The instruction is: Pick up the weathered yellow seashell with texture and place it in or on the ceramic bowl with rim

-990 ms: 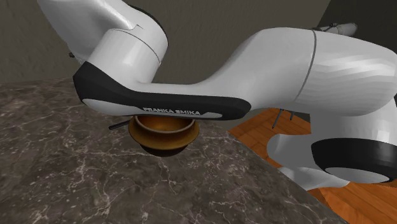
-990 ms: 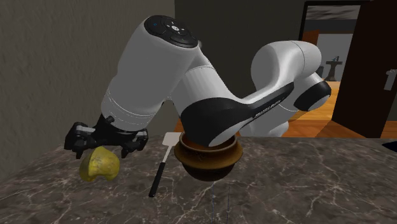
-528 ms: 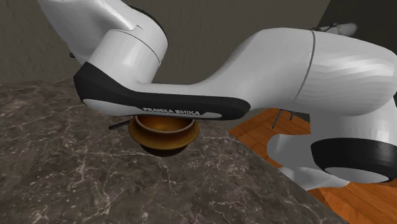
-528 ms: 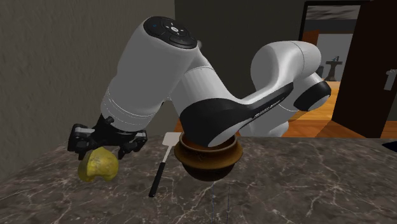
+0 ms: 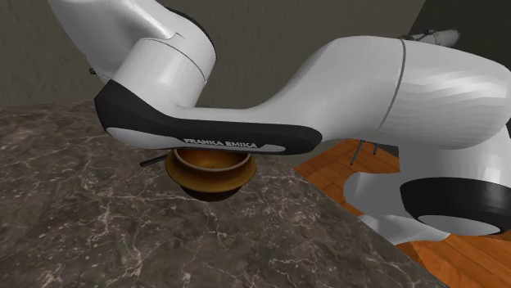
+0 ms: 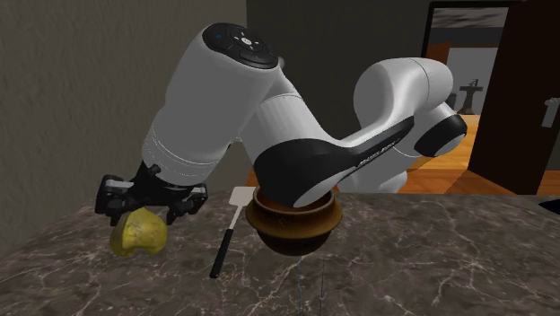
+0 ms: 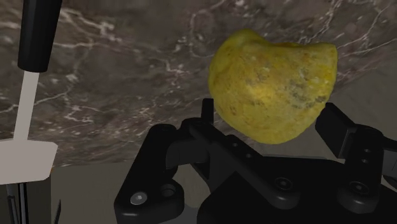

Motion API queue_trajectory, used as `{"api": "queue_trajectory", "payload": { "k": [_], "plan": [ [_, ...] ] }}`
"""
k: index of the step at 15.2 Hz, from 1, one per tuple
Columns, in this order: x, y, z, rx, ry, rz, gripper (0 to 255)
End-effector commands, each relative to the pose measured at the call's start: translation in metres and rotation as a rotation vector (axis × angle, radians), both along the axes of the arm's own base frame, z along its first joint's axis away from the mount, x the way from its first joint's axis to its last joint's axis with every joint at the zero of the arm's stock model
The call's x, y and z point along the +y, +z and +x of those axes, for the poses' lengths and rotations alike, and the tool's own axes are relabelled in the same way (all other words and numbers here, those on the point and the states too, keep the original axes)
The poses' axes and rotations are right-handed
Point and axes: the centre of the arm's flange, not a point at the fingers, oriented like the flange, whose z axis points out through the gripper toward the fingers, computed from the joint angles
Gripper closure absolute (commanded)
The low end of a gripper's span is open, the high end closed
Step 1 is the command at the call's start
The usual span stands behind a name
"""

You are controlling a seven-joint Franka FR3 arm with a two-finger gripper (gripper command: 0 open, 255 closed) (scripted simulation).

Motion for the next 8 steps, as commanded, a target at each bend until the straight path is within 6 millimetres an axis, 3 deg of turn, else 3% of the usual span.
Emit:
{"api": "queue_trajectory", "payload": {
  "k": [1,8],
  "plan": [
    [-0.001,0.0,0.0,0.0,-0.001,0.0,255],
    [-0.001,0.037,0.0,0.0,-0.001,0.0,255]
  ]
}}
